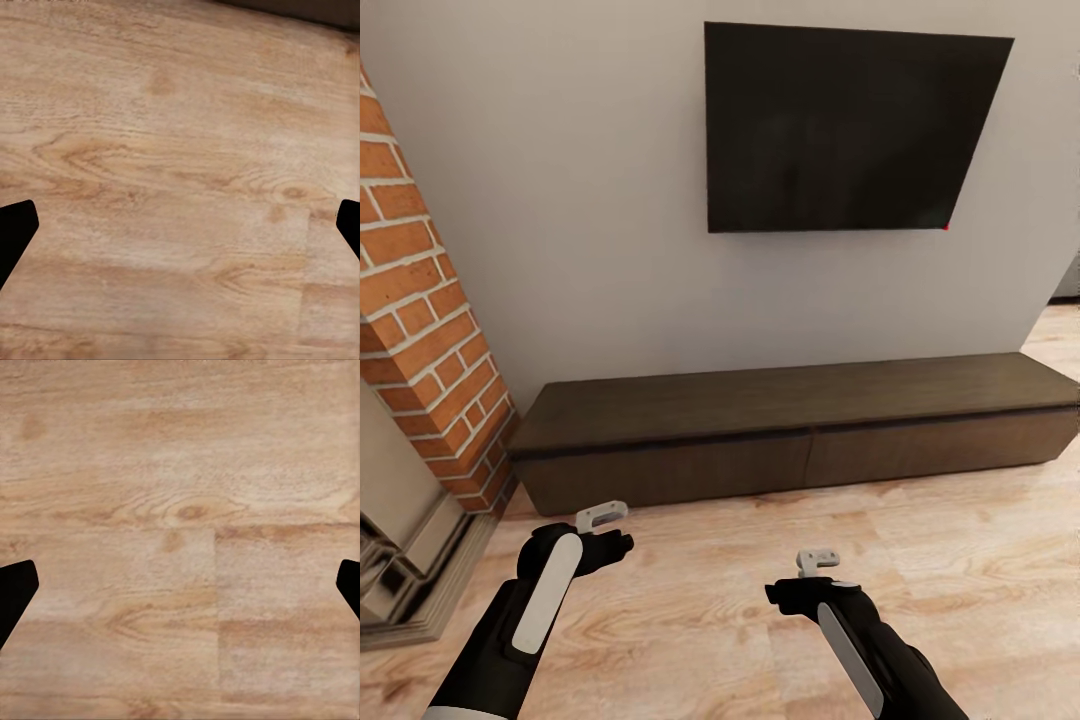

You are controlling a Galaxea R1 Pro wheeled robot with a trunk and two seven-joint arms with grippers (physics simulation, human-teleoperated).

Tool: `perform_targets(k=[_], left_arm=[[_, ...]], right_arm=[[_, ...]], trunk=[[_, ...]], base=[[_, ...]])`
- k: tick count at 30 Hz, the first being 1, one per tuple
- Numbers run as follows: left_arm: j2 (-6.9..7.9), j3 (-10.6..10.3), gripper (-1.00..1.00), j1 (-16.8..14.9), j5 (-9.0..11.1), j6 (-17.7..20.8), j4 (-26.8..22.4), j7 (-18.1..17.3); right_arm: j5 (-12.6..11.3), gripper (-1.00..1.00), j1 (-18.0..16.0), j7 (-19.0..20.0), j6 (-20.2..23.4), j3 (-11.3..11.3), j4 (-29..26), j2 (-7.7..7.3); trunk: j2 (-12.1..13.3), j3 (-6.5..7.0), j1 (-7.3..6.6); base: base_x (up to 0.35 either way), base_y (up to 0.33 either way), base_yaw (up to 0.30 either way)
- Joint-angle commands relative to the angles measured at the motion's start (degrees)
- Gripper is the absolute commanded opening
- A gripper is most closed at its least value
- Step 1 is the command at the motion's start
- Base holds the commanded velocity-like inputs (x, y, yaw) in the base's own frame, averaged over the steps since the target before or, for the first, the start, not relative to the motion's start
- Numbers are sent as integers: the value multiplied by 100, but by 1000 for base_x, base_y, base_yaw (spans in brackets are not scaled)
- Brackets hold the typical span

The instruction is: Place each of the two pumpkins and all three candles from the living room inside a cabinet in the living room (use any cabinet), then make sure every cabinet is closed, and position the cauldron so it is next to a table in the living room.

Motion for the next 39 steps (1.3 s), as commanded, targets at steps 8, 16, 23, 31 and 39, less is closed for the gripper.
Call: perform_targets(k=[8, 16, 23, 31, 39], left_arm=[[-23, -5, 100, -3, 61, 10, -6, 60], [-75, -7, 100, -3, 55, 10, -6, 60], [-79, -6, 100, -3, 58, 10, -6, 60], [-79, -8, 100, -3, 53, 10, -6, 60], [-75, 0, 100, -3, 47, 10, -6, 60]], right_arm=[[-60, 100, -5, -53, 14, 22, -8, -7], [-59, 100, -5, -45, 6, 20, 160, -7], [-59, 100, -5, -48, 6, 15, 180, -7], [-59, 100, -5, -53, 6, 14, 186, -7], [-59, 100, -5, -62, -223, 13, 195, -7]], trunk=[[320, 72, -177], [641, 146, -353], [921, 228, -507], [1242, 367, -682], [1563, 511, -858]], base=[[-2, 0, -83], [-46, 0, -89], [-139, 0, -36], [-7, 0, -2], [0, 0, 162]])
